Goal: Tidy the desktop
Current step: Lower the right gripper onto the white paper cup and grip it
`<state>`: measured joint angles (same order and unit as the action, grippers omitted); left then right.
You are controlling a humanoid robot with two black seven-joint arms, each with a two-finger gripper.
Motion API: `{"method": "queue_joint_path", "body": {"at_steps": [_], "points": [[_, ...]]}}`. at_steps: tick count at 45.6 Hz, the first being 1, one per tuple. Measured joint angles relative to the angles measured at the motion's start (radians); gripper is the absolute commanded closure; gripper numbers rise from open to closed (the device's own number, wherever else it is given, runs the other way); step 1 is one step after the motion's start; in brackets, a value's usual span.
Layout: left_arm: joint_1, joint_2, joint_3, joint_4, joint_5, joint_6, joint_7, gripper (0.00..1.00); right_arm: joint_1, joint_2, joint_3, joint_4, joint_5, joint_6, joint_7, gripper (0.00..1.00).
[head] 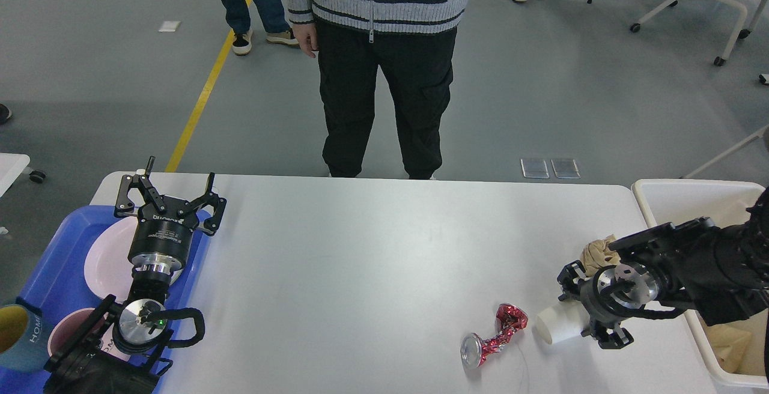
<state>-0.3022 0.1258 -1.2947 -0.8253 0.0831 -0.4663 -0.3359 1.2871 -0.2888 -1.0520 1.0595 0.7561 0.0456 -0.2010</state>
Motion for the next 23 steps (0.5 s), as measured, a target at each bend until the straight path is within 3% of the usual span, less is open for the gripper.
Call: {"method": "queue_joint_path", "body": {"at_steps": [4, 8, 23], "points": [[0.000, 0.000, 0.000, 0.000, 0.000, 0.000, 0.000, 0.04, 0.005, -0.001, 0.001, 0.007, 0.000, 0.005, -0.001, 0.88], [0.000, 0.000, 0.000, 0.000, 0.000, 0.000, 0.000, 0.04, 0.011, -0.008, -0.002, 0.019, -0.003, 0.012, -0.004, 1.00], [0.000, 0.000, 0.000, 0.000, 0.000, 0.000, 0.000, 0.04, 0.144, -0.070, -0.053, 0.179, -0.060, 0.019, -0.008, 1.00]]}}
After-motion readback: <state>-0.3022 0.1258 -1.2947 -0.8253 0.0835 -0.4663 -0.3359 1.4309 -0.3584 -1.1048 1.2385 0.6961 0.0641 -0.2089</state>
